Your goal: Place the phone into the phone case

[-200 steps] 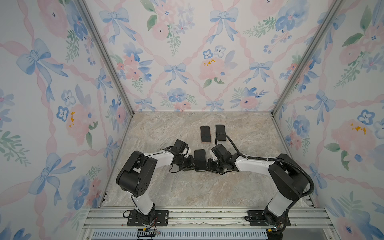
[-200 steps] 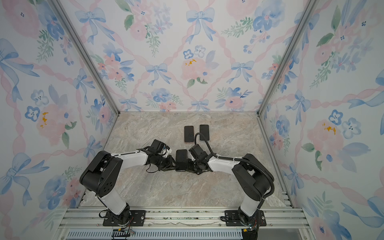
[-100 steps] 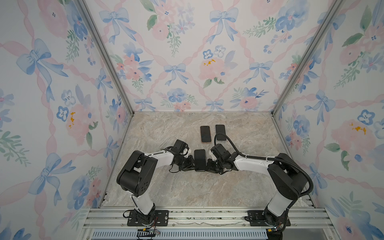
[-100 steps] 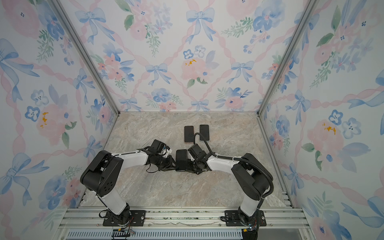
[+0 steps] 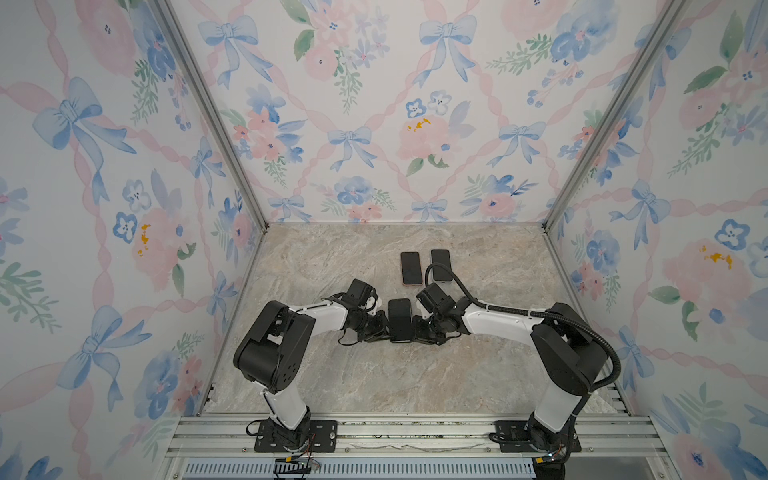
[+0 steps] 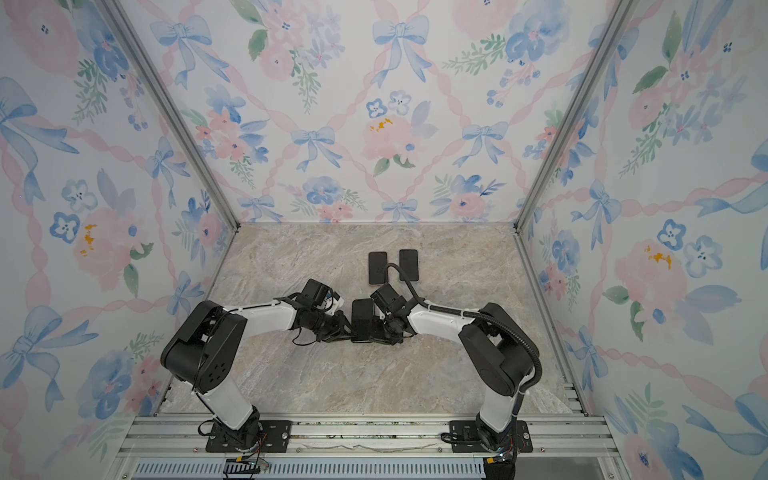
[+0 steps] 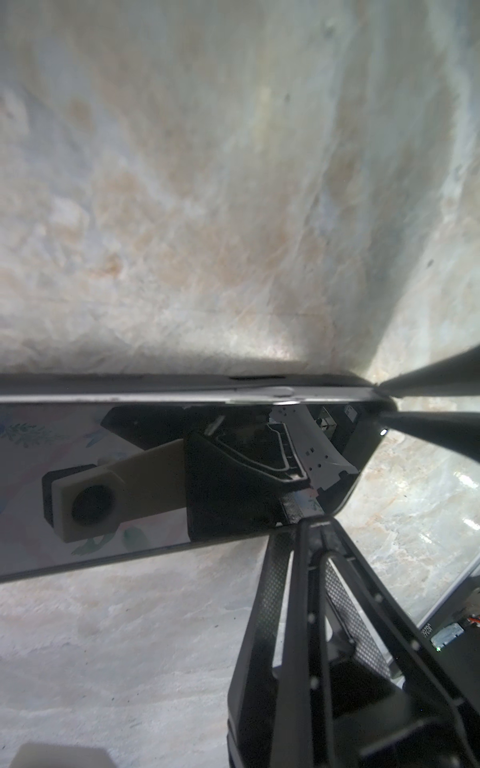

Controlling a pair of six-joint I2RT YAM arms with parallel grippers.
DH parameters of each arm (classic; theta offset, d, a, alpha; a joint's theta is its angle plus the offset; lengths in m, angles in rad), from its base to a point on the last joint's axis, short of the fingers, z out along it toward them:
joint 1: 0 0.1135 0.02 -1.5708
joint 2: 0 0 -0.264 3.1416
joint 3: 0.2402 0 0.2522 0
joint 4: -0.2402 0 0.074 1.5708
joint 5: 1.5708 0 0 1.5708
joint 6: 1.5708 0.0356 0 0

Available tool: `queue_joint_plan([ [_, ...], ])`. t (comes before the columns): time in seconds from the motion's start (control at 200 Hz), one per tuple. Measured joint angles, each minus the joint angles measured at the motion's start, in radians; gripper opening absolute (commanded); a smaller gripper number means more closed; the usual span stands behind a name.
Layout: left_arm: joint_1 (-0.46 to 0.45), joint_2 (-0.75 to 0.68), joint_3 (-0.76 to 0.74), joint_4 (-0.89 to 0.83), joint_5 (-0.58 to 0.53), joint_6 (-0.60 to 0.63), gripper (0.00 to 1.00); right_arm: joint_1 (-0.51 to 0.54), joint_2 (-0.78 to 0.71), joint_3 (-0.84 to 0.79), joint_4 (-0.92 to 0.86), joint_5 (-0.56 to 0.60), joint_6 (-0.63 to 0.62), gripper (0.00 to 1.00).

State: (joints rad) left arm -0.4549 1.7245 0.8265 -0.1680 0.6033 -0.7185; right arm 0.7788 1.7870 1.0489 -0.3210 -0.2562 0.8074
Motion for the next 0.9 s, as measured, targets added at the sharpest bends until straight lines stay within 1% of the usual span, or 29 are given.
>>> queue_joint_plan([
  [0.405, 0.000, 0.001, 0.000, 0.000, 0.000, 0.000, 0.27, 0.002, 0.029, 0.051, -0.065, 0.004, -0.001, 0.07],
  [0.9, 0.000, 0.001, 0.000, 0.002, 0.000, 0.000, 0.27, 0.002, 0.048, 0.055, -0.066, -0.001, 0.001, 0.06],
])
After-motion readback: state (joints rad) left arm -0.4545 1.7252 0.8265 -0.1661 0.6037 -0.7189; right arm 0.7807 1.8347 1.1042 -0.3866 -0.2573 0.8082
